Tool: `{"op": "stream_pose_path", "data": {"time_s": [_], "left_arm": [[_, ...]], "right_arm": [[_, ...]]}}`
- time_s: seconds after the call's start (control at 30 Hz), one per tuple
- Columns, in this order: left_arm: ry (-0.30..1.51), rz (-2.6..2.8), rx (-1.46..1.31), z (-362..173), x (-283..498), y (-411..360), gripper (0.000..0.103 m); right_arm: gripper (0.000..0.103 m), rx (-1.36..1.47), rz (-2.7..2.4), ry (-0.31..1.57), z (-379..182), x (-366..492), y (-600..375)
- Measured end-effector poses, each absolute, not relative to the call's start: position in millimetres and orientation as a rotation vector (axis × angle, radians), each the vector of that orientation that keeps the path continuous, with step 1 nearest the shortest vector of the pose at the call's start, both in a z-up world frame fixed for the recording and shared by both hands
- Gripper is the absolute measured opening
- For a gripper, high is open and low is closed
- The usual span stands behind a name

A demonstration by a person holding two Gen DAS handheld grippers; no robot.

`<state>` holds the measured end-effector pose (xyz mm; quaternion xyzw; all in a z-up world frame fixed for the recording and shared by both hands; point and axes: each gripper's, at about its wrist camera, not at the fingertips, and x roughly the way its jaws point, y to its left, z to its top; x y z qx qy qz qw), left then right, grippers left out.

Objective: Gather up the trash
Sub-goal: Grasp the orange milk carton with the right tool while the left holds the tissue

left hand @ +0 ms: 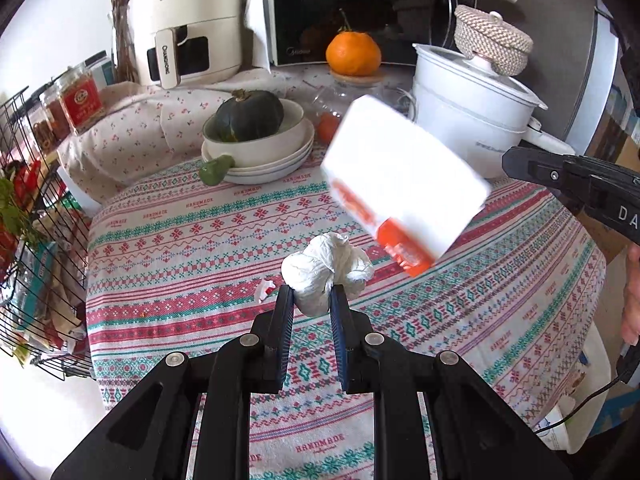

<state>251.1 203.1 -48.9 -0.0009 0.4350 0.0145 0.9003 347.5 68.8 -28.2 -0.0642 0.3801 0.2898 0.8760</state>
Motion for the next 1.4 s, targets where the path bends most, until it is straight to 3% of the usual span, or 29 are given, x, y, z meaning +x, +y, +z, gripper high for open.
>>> {"op": "stream_pose_path", "data": {"time_s": [0.33,0.4,0.47,0.63,0.9,1.1,1.13,1.17,1.2,1.4], "left_arm": [[0.922,0.045,-0.064,-26.8,198.8,183.4,0.019],[0.92,0.057,-0.072,-29.4,189.8,189.7,0.019],[0.931,0.069,-0.086,-36.0,185.2,196.8,0.019],[0.967,0.069,-0.156,-51.1,187.6,216.0,0.019],[0.982,0.079,-0.162,-58.0,195.0,227.3,0.019],[0.982,0.082,-0.162,-58.7,197.5,226.7,0.019],[0.979,0.082,-0.161,-57.9,196.8,226.2,0.019],[0.976,0.081,-0.16,-56.7,196.1,225.5,0.019],[0.973,0.079,-0.16,-55.2,195.1,224.6,0.019],[0.937,0.051,-0.156,-41.0,187.7,208.7,0.019]], "right_arm": [[0.004,-0.125,0.623,0.811,6.0,289.4,9.4],[0.017,-0.108,0.629,0.854,1.2,284.6,4.2],[0.056,-0.106,0.623,0.899,-8.5,282.3,4.9],[0.062,-0.099,0.612,0.974,-45.4,290.4,17.5],[0.062,0.062,0.55,1.062,-119.4,343.8,22.2],[0.059,0.184,0.582,1.067,-135.8,370.7,41.9],[0.046,0.183,0.596,1.064,-135.9,371.8,47.8],[0.023,0.174,0.612,1.064,-135.6,372.1,54.1],[0.016,0.164,0.624,1.067,-135.1,371.8,59.4],[0.004,0.123,0.664,1.003,-105.9,349.0,63.0]]}}
